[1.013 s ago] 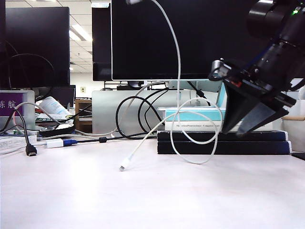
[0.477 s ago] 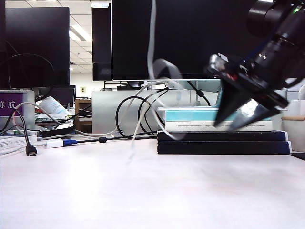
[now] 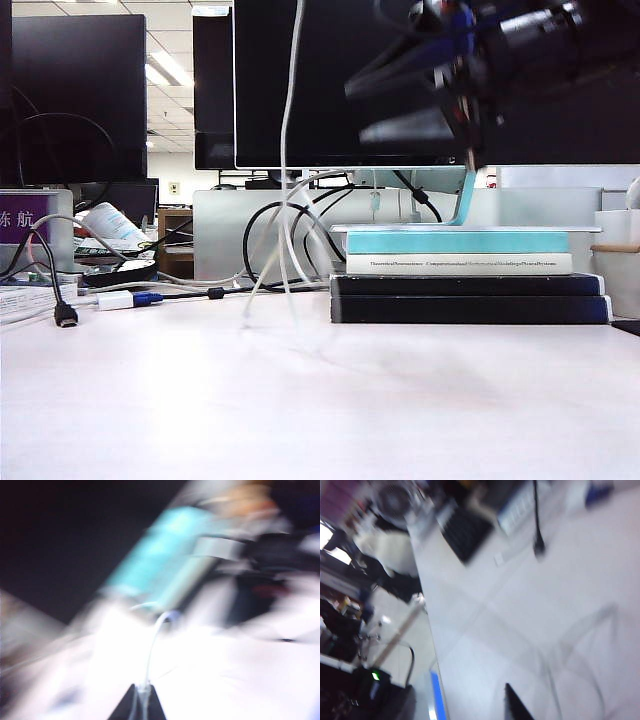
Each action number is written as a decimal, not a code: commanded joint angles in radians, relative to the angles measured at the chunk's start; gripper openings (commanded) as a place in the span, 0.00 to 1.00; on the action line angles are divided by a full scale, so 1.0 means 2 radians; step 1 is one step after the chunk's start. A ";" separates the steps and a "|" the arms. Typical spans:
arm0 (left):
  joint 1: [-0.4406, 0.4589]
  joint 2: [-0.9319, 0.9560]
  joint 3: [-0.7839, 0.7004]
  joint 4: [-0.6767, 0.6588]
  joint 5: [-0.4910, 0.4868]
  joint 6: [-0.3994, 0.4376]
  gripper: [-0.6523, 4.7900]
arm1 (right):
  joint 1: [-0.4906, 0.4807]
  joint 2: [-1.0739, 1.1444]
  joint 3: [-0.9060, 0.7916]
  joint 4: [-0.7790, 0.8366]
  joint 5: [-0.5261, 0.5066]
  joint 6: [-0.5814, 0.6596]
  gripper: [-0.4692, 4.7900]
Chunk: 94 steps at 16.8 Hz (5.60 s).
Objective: Unfold the white charging cable into a straight cable.
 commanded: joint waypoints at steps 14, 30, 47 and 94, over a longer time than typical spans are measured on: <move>0.000 0.018 -0.005 -0.016 0.060 -0.003 0.11 | 0.001 -0.002 0.002 0.369 -0.099 0.189 0.62; 0.001 0.014 0.068 0.189 -0.104 0.078 0.11 | 0.001 -0.001 -0.018 0.194 -0.179 0.184 0.18; 0.068 0.012 0.145 0.103 0.071 -0.003 0.11 | 0.001 -0.002 -0.017 0.366 -0.100 0.147 0.84; 0.422 -0.107 -0.265 0.167 0.151 -0.012 0.11 | -0.143 -0.140 0.046 -0.322 0.102 -0.184 0.12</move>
